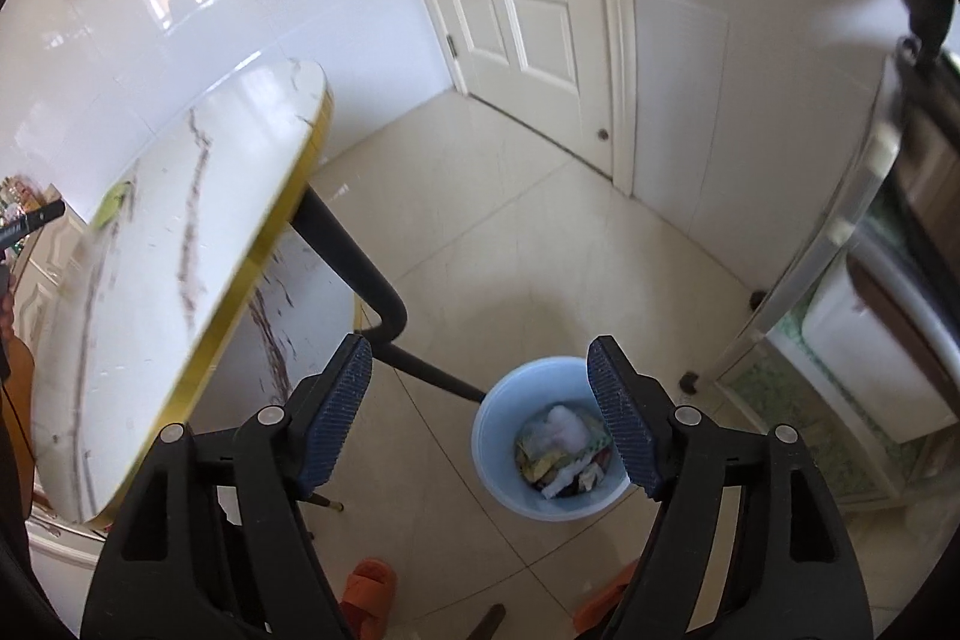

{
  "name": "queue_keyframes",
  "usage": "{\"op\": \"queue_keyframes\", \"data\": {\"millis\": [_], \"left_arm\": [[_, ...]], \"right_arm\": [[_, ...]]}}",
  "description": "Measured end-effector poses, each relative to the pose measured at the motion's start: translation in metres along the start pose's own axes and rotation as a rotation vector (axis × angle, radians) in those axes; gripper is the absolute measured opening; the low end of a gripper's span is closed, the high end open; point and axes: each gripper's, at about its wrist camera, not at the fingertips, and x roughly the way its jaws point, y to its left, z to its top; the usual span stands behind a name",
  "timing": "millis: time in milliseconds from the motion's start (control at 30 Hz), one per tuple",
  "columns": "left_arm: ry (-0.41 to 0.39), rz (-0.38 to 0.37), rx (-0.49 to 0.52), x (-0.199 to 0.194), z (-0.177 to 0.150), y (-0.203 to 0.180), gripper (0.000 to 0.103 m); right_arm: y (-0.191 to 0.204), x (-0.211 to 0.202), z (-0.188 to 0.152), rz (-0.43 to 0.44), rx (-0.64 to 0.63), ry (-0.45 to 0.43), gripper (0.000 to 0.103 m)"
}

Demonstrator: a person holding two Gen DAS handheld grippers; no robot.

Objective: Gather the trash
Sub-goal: 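Grasp the green packet on the table with the left tool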

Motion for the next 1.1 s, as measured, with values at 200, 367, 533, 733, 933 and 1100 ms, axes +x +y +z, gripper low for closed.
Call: {"op": "queue_keyframes", "data": {"millis": [200, 367, 533, 733, 933, 1100], "left_arm": [[0.063, -0.038, -0.045, 0.051, 0.018, 0.021, 0.098], [0.119, -0.039, -0.019, 0.088, 0.022, 0.025, 0.087], [0.094, -0.081, -0.025, 0.096, 0.039, 0.035, 0.055], [0.121, -0.082, -0.003, 0.079, 0.036, 0.025, 0.000], [0.104, -0.103, 0.030, 0.032, 0.012, 0.006, 0.000], [0.063, -0.013, 0.105, 0.003, 0.003, -0.019, 0.005]], "right_arm": [[-0.005, 0.039, -0.003, -0.019, 0.025, 0.067, 0.072], [-0.017, 0.066, -0.011, -0.063, 0.045, 0.100, 0.072], [-0.040, 0.089, -0.028, -0.050, 0.096, 0.143, 0.072], [-0.069, 0.107, -0.054, -0.017, 0.186, 0.180, 0.072], [-0.093, 0.122, -0.084, 0.021, 0.244, 0.198, 0.072], [-0.118, 0.139, -0.113, 0.053, 0.321, 0.235, 0.072]]}}
